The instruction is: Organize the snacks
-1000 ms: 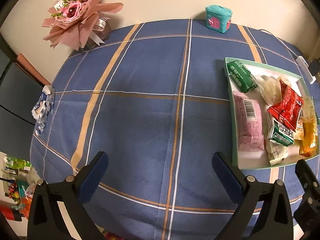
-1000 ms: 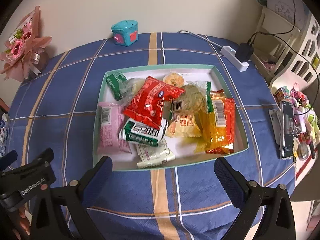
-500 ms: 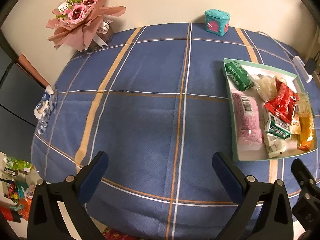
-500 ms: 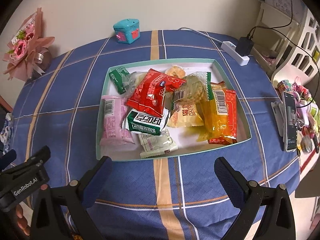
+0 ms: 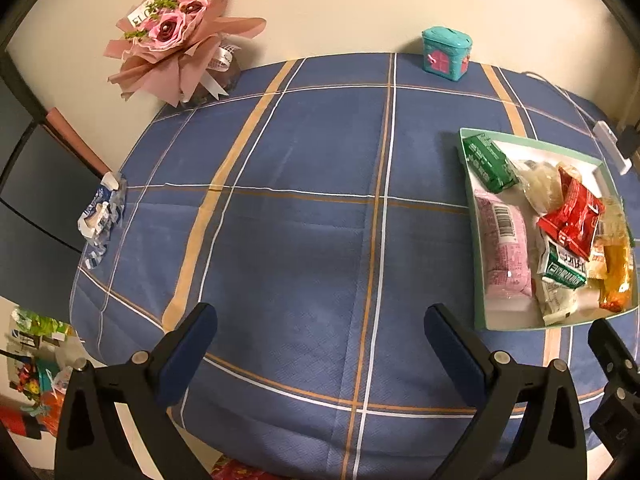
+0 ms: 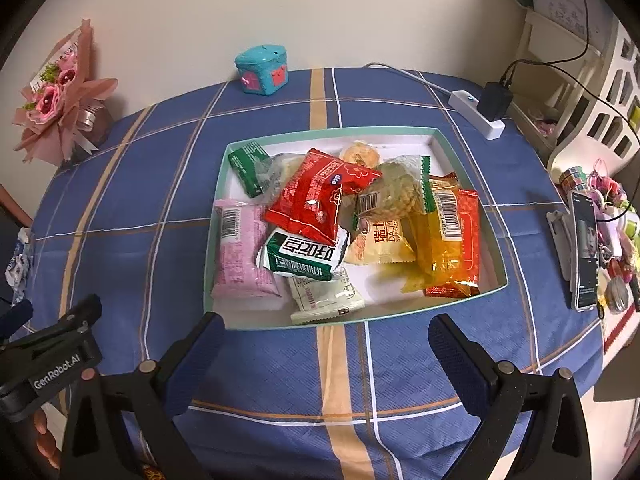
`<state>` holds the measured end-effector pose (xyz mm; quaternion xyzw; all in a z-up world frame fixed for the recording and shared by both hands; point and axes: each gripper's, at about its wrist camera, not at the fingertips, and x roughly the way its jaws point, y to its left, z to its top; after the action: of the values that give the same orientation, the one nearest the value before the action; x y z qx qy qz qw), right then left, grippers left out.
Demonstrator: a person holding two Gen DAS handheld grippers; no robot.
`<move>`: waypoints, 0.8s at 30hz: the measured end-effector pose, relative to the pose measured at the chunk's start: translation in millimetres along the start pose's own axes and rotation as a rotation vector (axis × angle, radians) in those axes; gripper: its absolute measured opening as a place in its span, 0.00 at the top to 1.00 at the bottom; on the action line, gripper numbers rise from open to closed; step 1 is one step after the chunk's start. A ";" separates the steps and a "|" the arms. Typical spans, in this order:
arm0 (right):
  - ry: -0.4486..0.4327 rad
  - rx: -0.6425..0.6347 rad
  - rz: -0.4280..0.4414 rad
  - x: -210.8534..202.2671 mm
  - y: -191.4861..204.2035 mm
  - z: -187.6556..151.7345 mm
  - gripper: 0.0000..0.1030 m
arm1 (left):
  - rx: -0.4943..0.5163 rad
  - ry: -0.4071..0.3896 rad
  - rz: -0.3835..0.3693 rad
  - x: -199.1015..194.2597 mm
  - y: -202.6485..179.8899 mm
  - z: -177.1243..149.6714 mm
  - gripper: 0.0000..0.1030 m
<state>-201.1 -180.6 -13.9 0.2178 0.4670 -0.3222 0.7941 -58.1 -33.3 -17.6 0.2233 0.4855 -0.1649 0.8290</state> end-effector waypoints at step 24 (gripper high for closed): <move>-0.001 -0.003 -0.002 0.1 2.7 0.2 0.00 | -0.020 0.005 -0.019 0.4 3.2 2.4 0.00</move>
<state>-199.0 -178.9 -13.7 0.2159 0.4676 -0.3224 0.7943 -54.7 -31.9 -16.3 0.2108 0.4911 -0.1672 0.8285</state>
